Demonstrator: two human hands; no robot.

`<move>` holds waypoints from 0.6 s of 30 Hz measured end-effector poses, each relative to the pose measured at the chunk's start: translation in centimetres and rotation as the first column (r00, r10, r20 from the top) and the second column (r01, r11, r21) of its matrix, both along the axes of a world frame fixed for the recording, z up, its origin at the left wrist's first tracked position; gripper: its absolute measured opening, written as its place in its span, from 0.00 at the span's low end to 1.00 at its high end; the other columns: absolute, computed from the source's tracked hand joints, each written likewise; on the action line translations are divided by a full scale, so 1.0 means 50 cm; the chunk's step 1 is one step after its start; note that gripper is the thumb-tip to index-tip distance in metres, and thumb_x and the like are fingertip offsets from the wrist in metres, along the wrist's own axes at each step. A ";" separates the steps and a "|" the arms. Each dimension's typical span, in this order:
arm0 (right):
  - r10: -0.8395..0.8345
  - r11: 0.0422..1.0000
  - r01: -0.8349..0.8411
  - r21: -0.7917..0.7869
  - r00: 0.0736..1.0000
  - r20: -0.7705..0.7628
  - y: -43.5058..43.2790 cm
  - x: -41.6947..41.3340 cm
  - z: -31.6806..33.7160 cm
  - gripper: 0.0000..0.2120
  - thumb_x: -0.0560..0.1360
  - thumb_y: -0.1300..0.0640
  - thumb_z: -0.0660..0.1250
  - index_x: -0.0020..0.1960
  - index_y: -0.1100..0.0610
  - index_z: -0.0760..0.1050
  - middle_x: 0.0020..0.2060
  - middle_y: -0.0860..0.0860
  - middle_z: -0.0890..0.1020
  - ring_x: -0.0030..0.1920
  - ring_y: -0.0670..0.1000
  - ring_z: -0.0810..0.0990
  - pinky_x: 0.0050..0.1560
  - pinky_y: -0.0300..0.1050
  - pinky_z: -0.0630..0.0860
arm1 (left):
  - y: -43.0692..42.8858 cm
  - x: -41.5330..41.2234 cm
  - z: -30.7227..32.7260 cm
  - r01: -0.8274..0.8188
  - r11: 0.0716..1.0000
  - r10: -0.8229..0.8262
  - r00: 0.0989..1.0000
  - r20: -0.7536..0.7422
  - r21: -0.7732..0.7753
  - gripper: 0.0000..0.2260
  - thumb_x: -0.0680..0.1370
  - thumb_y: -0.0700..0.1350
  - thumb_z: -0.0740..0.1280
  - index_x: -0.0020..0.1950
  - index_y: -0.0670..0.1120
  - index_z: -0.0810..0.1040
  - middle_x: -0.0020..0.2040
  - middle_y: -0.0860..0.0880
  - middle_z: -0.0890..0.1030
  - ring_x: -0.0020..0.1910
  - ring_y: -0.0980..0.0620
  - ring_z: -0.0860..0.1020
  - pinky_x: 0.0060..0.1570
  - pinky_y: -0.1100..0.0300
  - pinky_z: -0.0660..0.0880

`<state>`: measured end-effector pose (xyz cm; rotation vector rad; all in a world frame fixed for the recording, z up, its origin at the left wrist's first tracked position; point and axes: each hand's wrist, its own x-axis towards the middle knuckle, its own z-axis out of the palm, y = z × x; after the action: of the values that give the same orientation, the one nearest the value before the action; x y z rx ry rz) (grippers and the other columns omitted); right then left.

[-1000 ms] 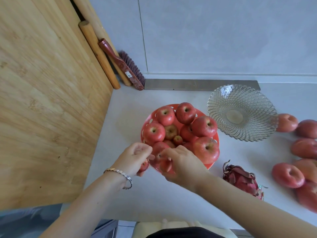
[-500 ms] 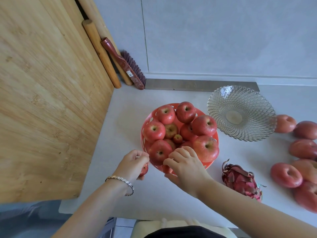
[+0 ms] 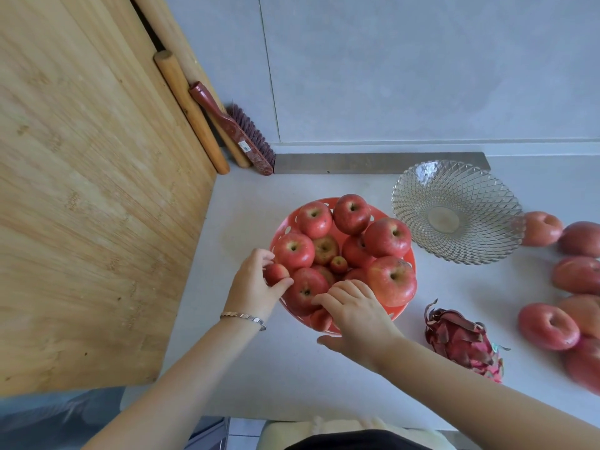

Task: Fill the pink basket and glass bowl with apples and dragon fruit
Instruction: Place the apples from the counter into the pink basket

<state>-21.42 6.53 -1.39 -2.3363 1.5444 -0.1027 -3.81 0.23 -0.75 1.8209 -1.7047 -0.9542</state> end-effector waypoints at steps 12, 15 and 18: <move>-0.070 0.997 0.063 0.046 0.982 0.176 0.008 -0.037 -0.005 0.24 0.67 0.50 0.71 0.62 0.52 0.72 0.61 0.52 0.72 0.64 0.55 0.68 0.68 0.46 0.59 | -0.010 0.012 -0.011 0.095 0.995 -0.094 0.995 0.044 -0.025 0.14 0.73 0.38 0.69 0.58 0.44 0.78 0.55 0.46 0.72 0.51 0.49 0.77 0.59 0.57 0.72; -0.066 0.997 0.059 0.040 0.983 0.174 0.005 -0.035 -0.001 0.23 0.68 0.50 0.71 0.61 0.53 0.73 0.60 0.52 0.73 0.64 0.55 0.69 0.68 0.47 0.60 | -0.011 0.010 -0.009 0.104 0.994 -0.102 0.994 0.043 -0.037 0.11 0.72 0.37 0.70 0.53 0.44 0.80 0.49 0.51 0.76 0.48 0.49 0.78 0.52 0.61 0.72; -0.081 0.996 0.075 0.037 0.977 0.196 0.003 -0.033 0.003 0.20 0.70 0.50 0.69 0.61 0.53 0.73 0.58 0.52 0.74 0.63 0.55 0.70 0.68 0.47 0.61 | -0.015 0.006 -0.006 0.116 0.992 -0.111 0.988 0.103 -0.043 0.12 0.70 0.36 0.71 0.52 0.46 0.78 0.47 0.51 0.78 0.46 0.50 0.77 0.48 0.62 0.72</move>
<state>-23.08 6.68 -1.23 -2.1696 1.5285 -0.3193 -3.49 -0.52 -1.04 1.7836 -1.8935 -0.8713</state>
